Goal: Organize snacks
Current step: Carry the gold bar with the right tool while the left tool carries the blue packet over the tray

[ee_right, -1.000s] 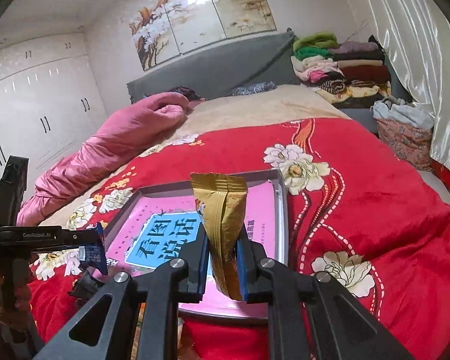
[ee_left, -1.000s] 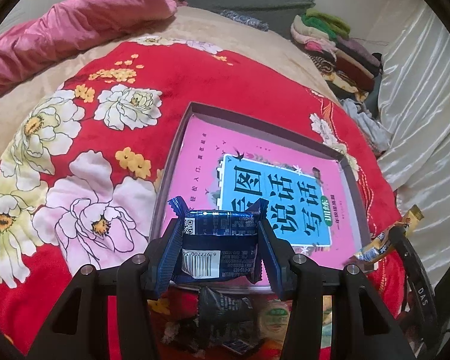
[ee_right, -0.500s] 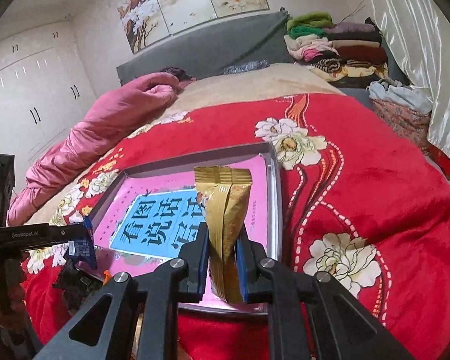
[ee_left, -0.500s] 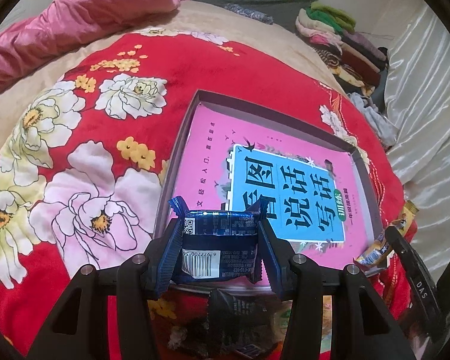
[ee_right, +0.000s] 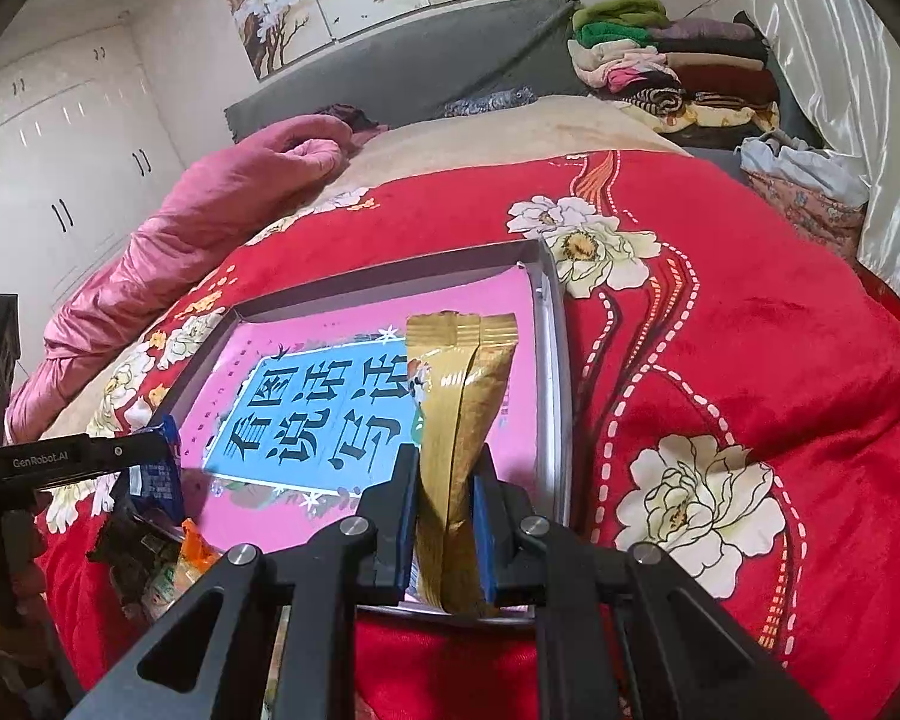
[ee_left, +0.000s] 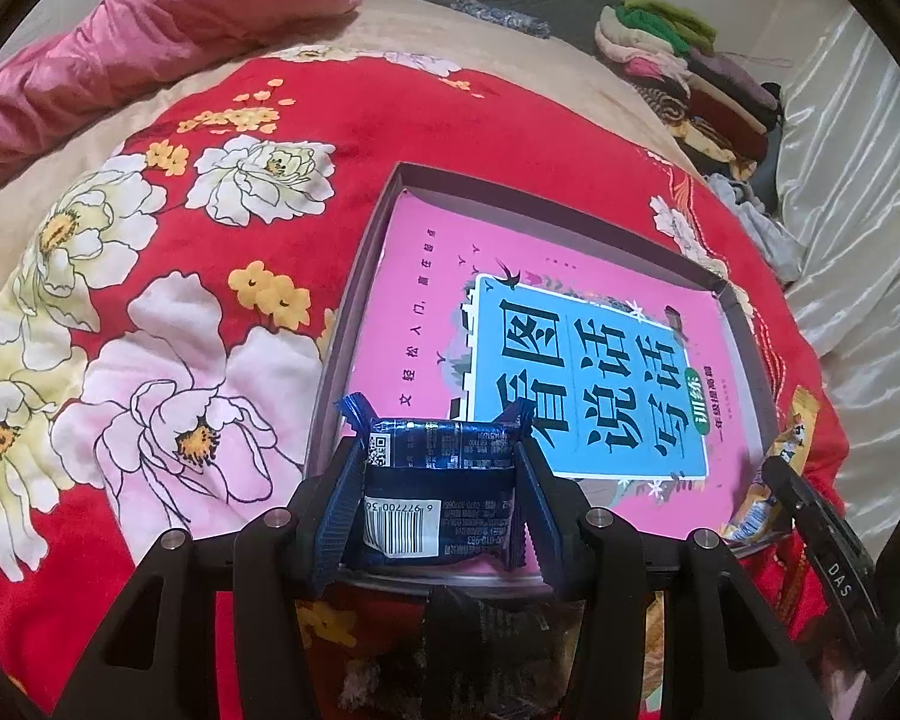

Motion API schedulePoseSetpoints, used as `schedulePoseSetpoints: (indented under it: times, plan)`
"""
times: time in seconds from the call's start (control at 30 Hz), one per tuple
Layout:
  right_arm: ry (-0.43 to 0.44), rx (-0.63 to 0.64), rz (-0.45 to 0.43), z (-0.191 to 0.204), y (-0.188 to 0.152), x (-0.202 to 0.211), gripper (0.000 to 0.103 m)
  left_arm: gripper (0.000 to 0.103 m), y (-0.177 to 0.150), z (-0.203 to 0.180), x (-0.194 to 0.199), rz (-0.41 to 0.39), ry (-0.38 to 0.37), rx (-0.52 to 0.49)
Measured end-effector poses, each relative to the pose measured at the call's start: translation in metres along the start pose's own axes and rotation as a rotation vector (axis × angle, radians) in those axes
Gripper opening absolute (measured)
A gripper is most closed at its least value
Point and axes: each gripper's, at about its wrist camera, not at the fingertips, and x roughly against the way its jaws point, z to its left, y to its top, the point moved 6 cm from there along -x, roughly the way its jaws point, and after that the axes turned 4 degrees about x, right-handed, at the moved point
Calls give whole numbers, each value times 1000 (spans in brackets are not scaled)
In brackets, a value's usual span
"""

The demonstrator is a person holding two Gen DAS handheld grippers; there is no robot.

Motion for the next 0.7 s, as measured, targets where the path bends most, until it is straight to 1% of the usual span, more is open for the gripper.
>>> schedulePoseSetpoints:
  times: [0.13, 0.5, 0.7]
  plan:
    - [1, -3, 14, 0, -2, -3, 17, 53, -1, -1, -2, 2, 10, -10]
    - [-16, -9, 18, -3, -2, -2, 17, 54, -2, -5, -3, -3, 31, -39]
    - [-15, -24, 20, -7, -3, -1, 25, 55, -4, -4, -1, -4, 22, -38]
